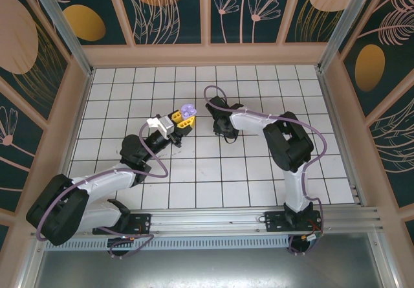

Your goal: Insert wireless bluetooth earbuds into charging case

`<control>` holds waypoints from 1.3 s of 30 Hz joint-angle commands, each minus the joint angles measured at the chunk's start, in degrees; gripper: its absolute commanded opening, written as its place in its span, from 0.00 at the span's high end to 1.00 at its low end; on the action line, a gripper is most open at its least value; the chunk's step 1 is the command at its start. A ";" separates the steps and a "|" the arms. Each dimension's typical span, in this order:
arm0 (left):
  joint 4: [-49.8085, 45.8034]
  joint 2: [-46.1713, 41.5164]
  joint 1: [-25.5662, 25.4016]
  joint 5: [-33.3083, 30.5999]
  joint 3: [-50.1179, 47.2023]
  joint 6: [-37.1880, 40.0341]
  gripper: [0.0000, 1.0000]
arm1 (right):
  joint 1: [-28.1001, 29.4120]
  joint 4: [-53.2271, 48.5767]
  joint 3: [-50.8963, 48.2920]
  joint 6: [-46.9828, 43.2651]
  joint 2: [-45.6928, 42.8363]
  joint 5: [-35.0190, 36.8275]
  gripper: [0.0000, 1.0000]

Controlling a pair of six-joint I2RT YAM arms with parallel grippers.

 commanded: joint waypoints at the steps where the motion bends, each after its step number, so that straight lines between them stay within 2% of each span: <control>1: 2.18 -0.54 -0.19 0.98 1.36 -0.55 1.00 | 0.61 -3.39 -0.74 -0.40 0.80 -0.98 0.73; 6: 1.80 -1.01 -0.19 0.91 1.28 -0.37 1.00 | 0.26 -1.67 -1.42 -3.73 0.43 -1.41 0.79; 17: 1.38 -1.37 -0.22 0.89 1.36 -0.26 1.00 | 0.24 5.41 -5.69 -10.83 -5.79 -3.01 0.81; 30: -0.79 -2.23 -0.27 1.08 1.47 0.29 1.00 | 0.01 9.63 -10.89 -11.87 -23.79 0.37 0.81; 39: -2.78 -1.15 -0.21 4.35 3.24 0.57 1.00 | -0.03 8.18 -5.21 -16.06 -36.34 1.40 0.80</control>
